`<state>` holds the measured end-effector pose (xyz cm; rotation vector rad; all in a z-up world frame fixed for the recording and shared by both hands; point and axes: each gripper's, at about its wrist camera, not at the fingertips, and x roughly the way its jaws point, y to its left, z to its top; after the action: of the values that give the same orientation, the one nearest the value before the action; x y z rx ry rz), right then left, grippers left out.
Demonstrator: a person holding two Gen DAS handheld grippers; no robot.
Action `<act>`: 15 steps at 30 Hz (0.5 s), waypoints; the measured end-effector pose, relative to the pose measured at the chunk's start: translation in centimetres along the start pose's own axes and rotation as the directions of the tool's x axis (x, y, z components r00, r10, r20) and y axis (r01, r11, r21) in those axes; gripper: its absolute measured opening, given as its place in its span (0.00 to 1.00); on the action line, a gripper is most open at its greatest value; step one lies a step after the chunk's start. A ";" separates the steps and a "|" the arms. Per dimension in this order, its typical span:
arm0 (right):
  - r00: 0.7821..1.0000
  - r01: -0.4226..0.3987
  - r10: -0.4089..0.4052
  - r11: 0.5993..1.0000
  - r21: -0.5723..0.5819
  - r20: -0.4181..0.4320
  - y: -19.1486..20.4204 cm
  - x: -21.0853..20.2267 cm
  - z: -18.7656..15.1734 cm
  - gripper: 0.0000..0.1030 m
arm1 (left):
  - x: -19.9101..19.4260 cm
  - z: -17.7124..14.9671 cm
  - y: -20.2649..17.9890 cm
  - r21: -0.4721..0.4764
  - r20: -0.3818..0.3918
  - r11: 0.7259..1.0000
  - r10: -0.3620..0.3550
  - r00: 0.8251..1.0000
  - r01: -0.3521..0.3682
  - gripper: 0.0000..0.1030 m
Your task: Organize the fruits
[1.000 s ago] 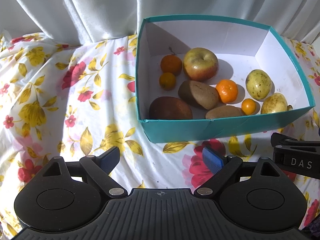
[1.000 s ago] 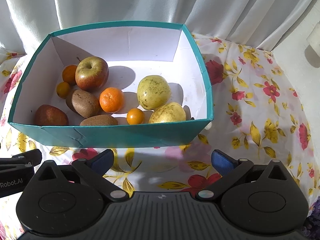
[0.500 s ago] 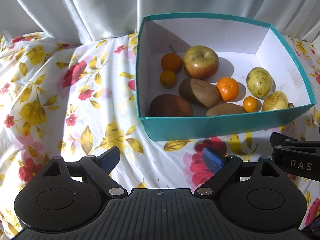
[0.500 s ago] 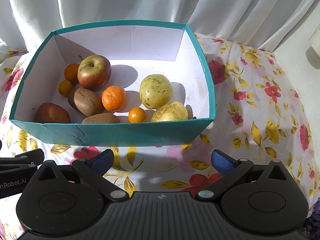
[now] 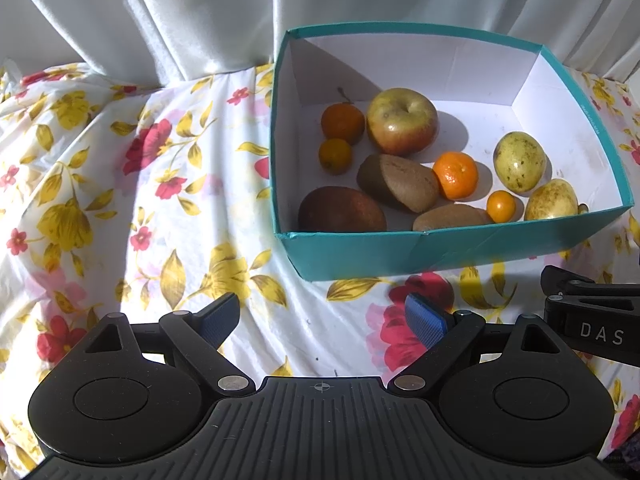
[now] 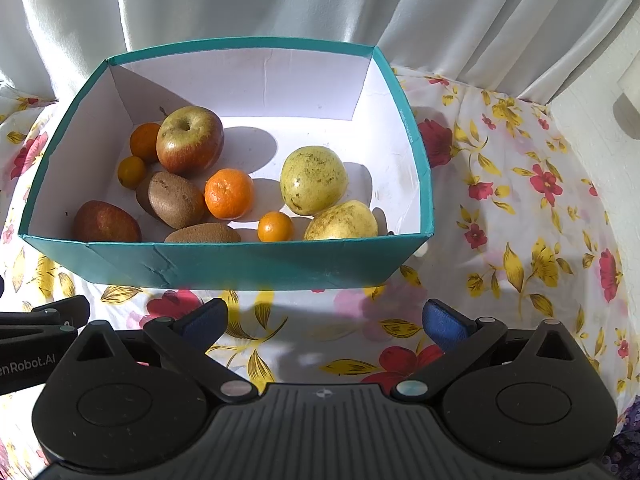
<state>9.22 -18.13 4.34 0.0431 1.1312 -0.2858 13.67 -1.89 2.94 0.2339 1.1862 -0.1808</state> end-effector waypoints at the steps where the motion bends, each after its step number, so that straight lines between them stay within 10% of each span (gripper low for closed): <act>1: 1.000 0.000 0.000 1.000 -0.001 0.000 0.0 0.0 0.0 1.00 | 0.0 0.0 0.0 0.001 0.000 1.000 0.001 1.000 -0.001 0.91; 15: 1.000 0.002 -0.002 1.000 -0.011 -0.004 0.3 0.1 0.0 1.00 | 0.2 0.0 0.1 0.005 -0.005 1.000 0.000 1.000 0.000 0.91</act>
<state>9.35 -17.89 4.21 0.0333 1.1366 -0.2815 13.73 -1.82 2.78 0.2387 1.1906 -0.1839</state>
